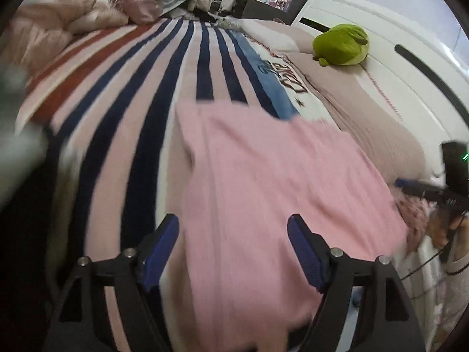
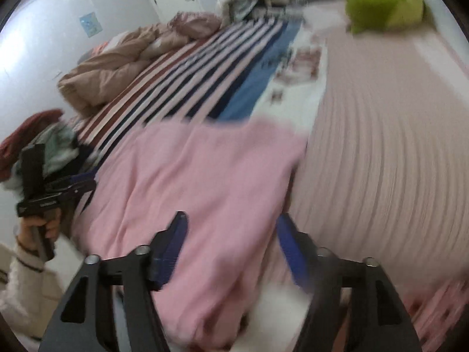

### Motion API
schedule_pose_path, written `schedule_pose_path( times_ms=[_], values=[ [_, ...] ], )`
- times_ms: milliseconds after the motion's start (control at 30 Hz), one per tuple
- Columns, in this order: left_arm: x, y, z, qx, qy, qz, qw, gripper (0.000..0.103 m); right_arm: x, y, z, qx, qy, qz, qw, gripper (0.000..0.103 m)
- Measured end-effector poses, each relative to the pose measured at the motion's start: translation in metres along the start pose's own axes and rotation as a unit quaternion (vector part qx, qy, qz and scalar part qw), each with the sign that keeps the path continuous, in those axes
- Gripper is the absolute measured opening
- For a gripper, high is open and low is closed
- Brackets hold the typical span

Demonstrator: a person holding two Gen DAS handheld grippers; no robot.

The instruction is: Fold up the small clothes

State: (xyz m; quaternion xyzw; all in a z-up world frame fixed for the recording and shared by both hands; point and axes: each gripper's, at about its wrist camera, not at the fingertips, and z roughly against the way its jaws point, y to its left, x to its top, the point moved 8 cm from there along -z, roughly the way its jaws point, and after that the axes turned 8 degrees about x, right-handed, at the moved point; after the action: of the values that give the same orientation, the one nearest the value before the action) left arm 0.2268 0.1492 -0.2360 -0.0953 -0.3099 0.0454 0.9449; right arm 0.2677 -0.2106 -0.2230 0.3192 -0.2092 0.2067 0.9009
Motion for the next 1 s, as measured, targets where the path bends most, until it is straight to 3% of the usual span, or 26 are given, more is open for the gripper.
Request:
schedule_pose_path(
  times_ms=[167,233,267,333,400,467,533,567,600,633,733,767,800,833,900,1000],
  values=[
    [-0.050,0.004,0.008,-0.010,0.010,0.015,0.9998,0.073,-0.052,0.001,-0.016,0.052,0.015,-0.049,0.997,0.073],
    [-0.059,0.002,0.002,-0.027,0.014,0.033,0.9990,0.046,-0.059,0.005,-0.026,0.080,0.009,-0.073,0.994,0.071],
    [-0.061,0.002,-0.002,-0.032,0.012,0.043,0.9985,0.017,-0.059,0.006,-0.030,0.082,-0.001,-0.080,0.993,0.067],
    [-0.064,0.005,-0.003,-0.033,0.003,0.053,0.9980,0.012,-0.059,0.006,-0.034,0.043,-0.011,-0.070,0.997,0.020],
    [-0.061,0.012,0.008,0.003,-0.017,0.038,0.9991,0.012,-0.059,0.006,-0.022,0.042,-0.024,-0.069,0.996,0.017],
    [-0.063,0.016,0.016,0.003,-0.020,0.031,0.9993,0.012,-0.057,0.000,-0.008,0.027,-0.032,-0.055,0.998,0.015],
    [-0.068,0.019,0.011,-0.019,-0.007,0.048,0.9987,0.014,-0.060,-0.006,-0.001,0.009,-0.034,-0.055,0.998,0.014],
    [-0.069,0.021,0.008,-0.018,-0.004,0.052,0.9985,0.021,-0.064,-0.007,-0.005,0.012,-0.027,-0.059,0.998,0.014],
    [-0.071,0.023,0.006,-0.019,-0.004,0.059,0.9980,0.022,-0.065,-0.006,-0.009,0.013,-0.024,-0.058,0.998,0.016],
    [-0.073,0.023,0.008,-0.026,-0.007,0.069,0.9973,0.025,-0.067,-0.005,-0.011,0.007,-0.024,-0.055,0.998,0.025],
    [-0.077,0.025,0.026,-0.051,-0.008,0.094,0.9942,0.063,-0.066,-0.007,0.008,-0.003,-0.025,-0.060,0.998,0.037],
    [-0.080,0.024,0.034,-0.055,-0.012,0.095,0.9939,0.082,-0.064,-0.004,0.022,-0.016,-0.039,-0.053,0.998,0.039],
    [-0.084,0.022,0.040,-0.058,-0.011,0.096,0.9936,0.088,-0.063,-0.003,0.031,-0.025,-0.047,-0.043,0.998,0.040],
    [-0.088,0.020,0.043,-0.068,-0.009,0.103,0.9923,0.088,-0.061,0.008,0.042,-0.029,-0.059,-0.020,0.998,0.040],
    [-0.094,0.010,0.042,-0.114,-0.001,0.128,0.9852,0.088,-0.059,0.040,0.046,0.003,-0.067,0.018,0.998,0.040],
    [-0.094,-0.008,0.032,-0.158,0.006,0.151,0.9758,0.088,-0.054,0.083,0.026,0.036,-0.057,0.061,0.996,0.033]
  ],
)
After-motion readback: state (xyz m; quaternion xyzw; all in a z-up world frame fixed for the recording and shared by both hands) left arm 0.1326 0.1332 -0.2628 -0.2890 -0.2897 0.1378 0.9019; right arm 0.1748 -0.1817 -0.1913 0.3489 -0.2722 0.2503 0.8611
